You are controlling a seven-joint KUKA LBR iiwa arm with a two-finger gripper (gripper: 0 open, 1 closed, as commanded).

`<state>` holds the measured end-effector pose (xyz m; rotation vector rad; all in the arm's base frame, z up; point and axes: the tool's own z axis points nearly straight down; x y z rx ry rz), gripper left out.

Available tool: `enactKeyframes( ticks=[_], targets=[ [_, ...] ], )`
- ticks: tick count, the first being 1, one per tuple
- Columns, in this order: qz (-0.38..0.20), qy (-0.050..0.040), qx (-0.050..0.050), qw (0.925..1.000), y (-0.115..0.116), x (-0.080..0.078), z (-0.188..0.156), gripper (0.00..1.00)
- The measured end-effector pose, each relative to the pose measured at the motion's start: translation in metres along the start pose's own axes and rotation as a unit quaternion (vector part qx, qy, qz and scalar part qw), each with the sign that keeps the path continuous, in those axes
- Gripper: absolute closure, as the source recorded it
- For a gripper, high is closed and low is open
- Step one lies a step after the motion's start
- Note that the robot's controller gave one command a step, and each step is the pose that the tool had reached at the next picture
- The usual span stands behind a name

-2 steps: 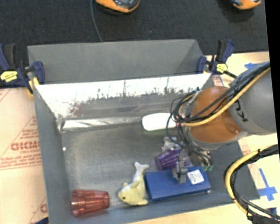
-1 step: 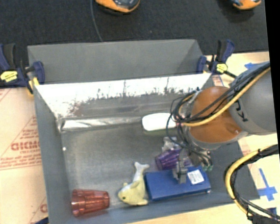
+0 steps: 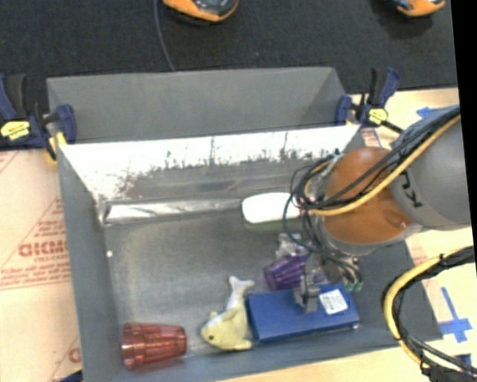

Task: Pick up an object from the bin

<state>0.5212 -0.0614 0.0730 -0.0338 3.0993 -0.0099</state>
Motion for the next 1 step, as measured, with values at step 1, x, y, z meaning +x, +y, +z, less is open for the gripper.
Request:
enactKeyframes(
  ticks=[1],
  targets=[
    [-0.001,0.0000,0.000,1.0000,0.0000,0.0000,0.0000,1.00]
  ],
)
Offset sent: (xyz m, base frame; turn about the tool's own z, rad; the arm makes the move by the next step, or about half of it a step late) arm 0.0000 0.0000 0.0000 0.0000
